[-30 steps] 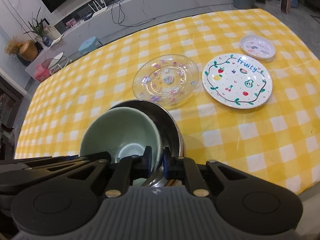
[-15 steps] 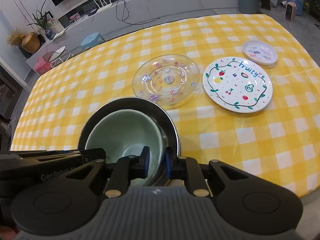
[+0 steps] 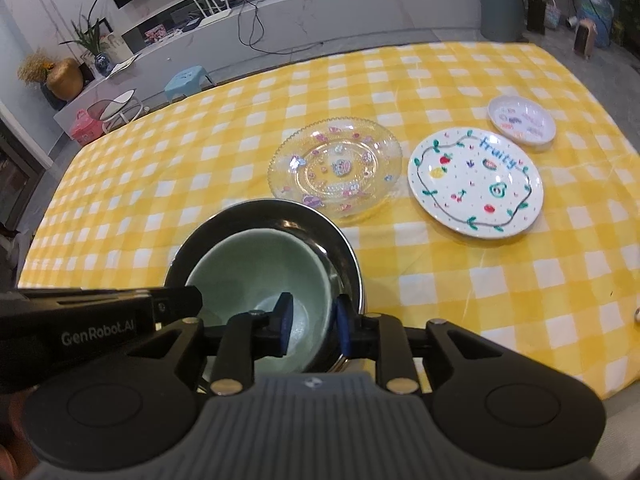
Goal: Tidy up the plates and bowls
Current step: 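Open the left tool while the right tool releases the green bowl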
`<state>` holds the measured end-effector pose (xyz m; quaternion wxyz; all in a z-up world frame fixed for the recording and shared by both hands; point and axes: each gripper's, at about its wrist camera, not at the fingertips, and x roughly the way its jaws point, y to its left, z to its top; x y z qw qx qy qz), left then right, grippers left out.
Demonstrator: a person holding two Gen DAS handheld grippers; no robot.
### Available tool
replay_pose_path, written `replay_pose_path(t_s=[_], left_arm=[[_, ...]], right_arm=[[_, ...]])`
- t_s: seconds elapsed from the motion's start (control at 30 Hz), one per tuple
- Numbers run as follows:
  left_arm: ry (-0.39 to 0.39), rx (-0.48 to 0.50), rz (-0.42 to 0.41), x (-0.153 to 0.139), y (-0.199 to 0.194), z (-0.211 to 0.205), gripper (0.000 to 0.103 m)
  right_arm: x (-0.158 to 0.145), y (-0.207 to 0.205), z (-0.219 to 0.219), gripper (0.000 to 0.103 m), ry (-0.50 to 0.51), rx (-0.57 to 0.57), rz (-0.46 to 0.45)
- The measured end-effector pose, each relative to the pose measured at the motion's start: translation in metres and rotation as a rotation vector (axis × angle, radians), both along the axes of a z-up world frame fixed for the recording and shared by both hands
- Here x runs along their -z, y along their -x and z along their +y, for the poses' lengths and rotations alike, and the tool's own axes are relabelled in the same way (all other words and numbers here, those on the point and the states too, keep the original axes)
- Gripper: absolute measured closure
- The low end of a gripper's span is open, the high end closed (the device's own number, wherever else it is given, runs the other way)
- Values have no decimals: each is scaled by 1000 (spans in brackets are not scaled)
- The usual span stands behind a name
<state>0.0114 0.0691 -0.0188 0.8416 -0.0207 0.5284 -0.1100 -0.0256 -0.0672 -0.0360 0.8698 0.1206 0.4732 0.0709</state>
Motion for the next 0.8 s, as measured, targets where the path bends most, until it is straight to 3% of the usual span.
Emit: replay_pose_path(t_s=[0.37, 0.8], left_arm=[[27, -10, -21, -14, -3, 7, 86], [85, -69, -51, -27, -19, 33, 81]], right_arm=[[-9, 3, -3, 71, 6, -4, -27], [-31, 0, -32, 70, -25, 24, -93]])
